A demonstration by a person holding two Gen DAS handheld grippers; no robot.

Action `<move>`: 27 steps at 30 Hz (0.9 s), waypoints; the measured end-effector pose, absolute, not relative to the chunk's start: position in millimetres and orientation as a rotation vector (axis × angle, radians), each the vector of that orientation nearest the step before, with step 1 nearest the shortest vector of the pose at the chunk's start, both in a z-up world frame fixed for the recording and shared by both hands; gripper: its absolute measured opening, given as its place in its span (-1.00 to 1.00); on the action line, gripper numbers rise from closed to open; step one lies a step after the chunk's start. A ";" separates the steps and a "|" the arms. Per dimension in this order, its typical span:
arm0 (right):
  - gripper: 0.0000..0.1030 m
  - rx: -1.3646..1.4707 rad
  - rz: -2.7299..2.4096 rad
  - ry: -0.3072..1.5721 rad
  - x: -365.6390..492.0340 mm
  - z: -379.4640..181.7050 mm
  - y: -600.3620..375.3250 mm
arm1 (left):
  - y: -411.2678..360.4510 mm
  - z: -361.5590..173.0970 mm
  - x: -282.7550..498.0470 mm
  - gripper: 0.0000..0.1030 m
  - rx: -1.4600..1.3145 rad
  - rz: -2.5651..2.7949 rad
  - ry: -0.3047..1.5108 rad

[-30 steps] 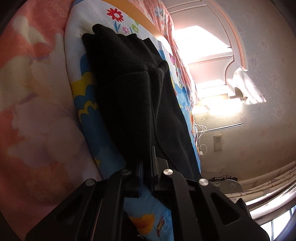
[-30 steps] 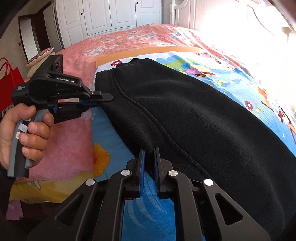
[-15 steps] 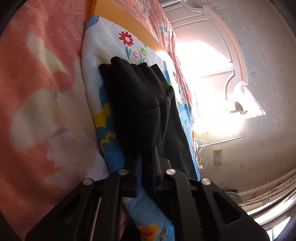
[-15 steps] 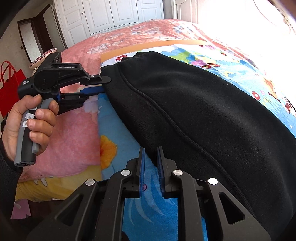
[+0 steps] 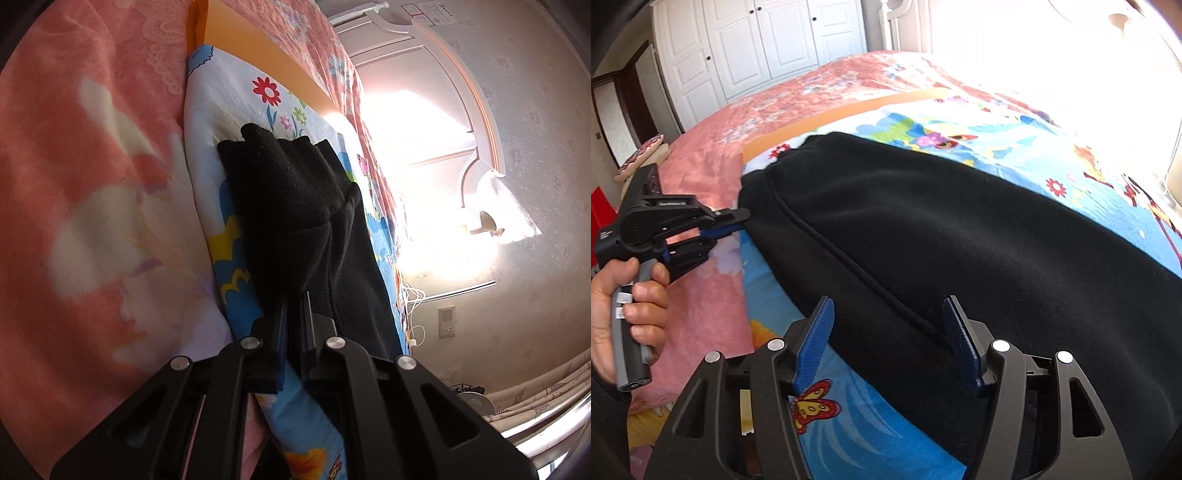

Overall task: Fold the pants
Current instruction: 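Fold the sweatpants with the left gripper toward the right gripper, then open the right gripper, then lift the folded end of the black sweatpants with the left gripper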

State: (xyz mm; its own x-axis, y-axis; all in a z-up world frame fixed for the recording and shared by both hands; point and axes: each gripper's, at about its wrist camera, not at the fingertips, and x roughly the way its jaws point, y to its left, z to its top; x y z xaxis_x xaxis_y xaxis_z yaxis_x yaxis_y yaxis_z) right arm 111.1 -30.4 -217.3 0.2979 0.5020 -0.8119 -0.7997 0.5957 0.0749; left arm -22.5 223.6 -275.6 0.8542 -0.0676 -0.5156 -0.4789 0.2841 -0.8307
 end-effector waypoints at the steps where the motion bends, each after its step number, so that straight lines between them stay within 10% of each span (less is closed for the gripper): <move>1: 0.17 -0.395 0.892 0.901 109.5 -219.3 -30.2 | 222.6 -272.9 -22.8 -0.90 -1.254 0.303 0.510; 19: 0.21 -0.458 0.857 0.867 98.1 -223.1 -28.3 | 245.2 -235.0 32.9 -0.96 -0.870 0.341 0.639; 21: 0.50 -0.457 0.868 0.874 97.0 -224.0 -28.5 | 256.3 -239.2 24.1 -0.96 -0.911 0.365 0.610; 25: 0.79 -0.557 0.844 0.859 84.4 -227.8 -19.3 | 276.5 -227.1 -13.1 -0.71 -0.908 0.586 0.541; 27: 0.84 -0.556 0.838 0.851 82.2 -222.7 -19.1 | 280.8 -221.8 -31.0 -0.05 -0.983 0.485 0.465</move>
State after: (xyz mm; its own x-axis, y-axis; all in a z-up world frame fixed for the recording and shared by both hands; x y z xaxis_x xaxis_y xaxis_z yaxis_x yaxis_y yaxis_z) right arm 82.2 -19.1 -222.7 0.3839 0.4112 -0.8267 -0.8203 0.5630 -0.1008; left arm -31.0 280.8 -221.8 0.7997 0.1753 -0.5743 -0.5811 0.4670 -0.6665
